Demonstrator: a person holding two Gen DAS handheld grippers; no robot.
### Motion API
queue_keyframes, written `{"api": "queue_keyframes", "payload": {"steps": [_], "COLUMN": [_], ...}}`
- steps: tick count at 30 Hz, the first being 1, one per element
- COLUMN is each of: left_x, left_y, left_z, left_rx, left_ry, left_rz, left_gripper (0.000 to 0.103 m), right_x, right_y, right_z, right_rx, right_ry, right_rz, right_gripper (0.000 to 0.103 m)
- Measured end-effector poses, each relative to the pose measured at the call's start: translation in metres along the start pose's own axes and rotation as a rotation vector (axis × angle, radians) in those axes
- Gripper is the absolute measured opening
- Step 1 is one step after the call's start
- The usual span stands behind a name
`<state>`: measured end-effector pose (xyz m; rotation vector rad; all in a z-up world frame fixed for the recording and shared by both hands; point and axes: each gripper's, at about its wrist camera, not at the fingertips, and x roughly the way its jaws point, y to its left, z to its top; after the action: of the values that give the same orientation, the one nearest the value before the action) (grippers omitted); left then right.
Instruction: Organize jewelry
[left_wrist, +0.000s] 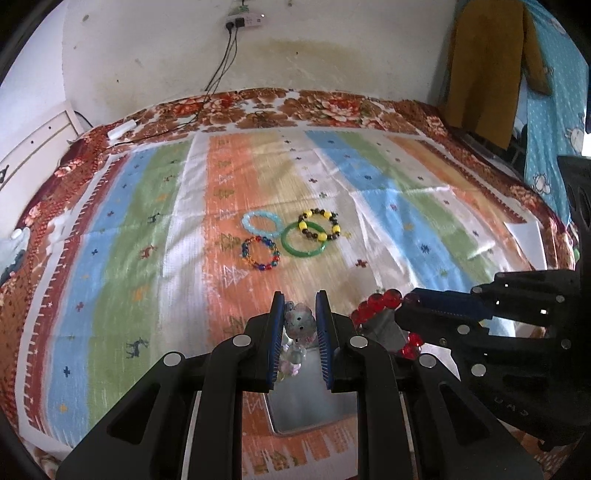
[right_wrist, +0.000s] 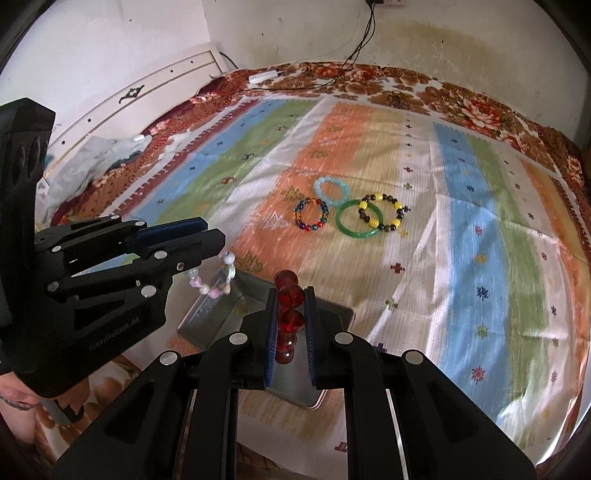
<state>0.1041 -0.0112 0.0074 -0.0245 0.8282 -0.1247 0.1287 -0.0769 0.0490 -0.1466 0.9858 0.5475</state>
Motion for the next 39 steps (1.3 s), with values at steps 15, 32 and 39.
{"api": "queue_keyframes", "payload": {"steps": [15,32,39], "left_x": [0.007,0.028,0.039], "left_y": [0.010,0.035,0.040], "left_z": [-0.005,0.014,0.021], "left_rx": [0.015,-0.047,-0.060], "left_ry": [0.022,0.047,0.063], "left_rz": [0.103,0.111,0.105], "left_gripper": [0.043,0.061,0.068], "right_x": [0.003,0.015,0.026], "right_y": [-0.021,-0.041,-0.055], "right_z": [-0.004,0.009,0.020], "right_rx": [0.068,0.076,0.089], "right_ry": [0.008,-0.026,-0.032], "right_rz": [-0.039,-0.112,-0.134], "right_gripper": [0.038,0.056,0.060]}}
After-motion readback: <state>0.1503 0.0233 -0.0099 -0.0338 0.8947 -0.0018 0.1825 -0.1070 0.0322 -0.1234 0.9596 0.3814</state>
